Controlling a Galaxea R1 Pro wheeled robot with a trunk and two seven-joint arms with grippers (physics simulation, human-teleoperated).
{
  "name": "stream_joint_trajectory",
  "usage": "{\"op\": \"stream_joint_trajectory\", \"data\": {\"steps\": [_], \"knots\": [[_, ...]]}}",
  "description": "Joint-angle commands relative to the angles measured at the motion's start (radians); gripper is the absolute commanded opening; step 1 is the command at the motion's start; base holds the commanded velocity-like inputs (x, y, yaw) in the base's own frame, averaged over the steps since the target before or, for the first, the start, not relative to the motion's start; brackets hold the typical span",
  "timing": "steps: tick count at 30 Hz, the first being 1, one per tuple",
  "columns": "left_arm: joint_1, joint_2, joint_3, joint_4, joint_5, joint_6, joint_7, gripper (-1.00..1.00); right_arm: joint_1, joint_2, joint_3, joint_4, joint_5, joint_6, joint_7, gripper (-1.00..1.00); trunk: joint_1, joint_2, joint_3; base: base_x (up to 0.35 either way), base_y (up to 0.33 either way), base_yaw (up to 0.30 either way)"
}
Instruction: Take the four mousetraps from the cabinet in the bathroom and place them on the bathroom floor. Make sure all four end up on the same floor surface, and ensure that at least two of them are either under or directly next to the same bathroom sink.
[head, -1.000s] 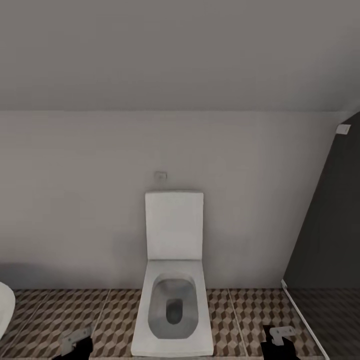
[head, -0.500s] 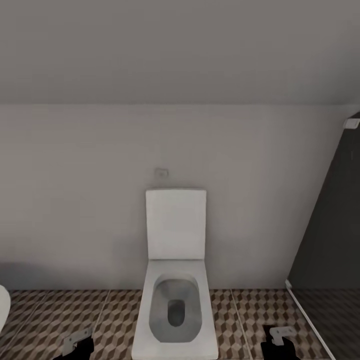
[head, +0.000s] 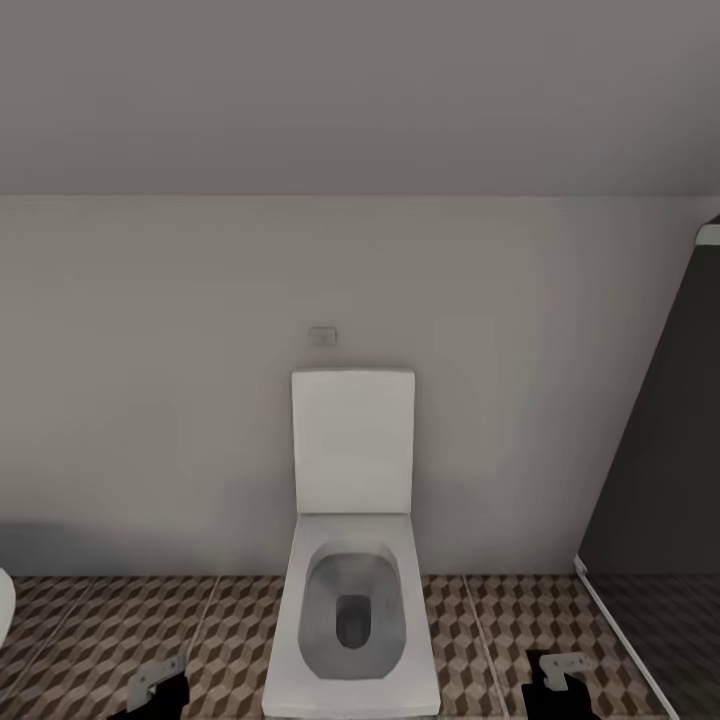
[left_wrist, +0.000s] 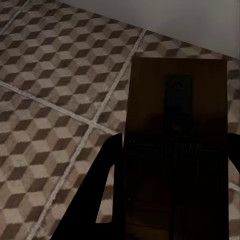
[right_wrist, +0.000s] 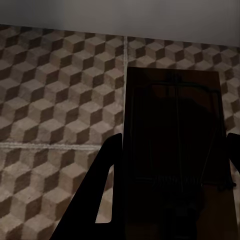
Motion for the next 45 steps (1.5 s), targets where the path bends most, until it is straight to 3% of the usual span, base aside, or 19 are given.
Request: {"op": "stream_joint_trajectory", "data": {"steps": [1, 45], "knots": [[-0.001, 0.000, -0.002, 0.000, 0.009, -0.003, 0.004, -1.00, -0.001, 0.000, 0.005, 0.001, -0.012, -0.003, 0.008, -1.00, 0.004, -0.008, -0.004, 0.000, 0.000, 0.000], [0.000, -0.004, -0.001, 0.000, 0.008, -0.003, 0.004, -1.00, -0.001, 0.000, 0.006, 0.001, -0.011, -0.002, 0.008, -1.00, 0.172, -0.316, -0.142, 0.000, 0.000, 0.000]]}}
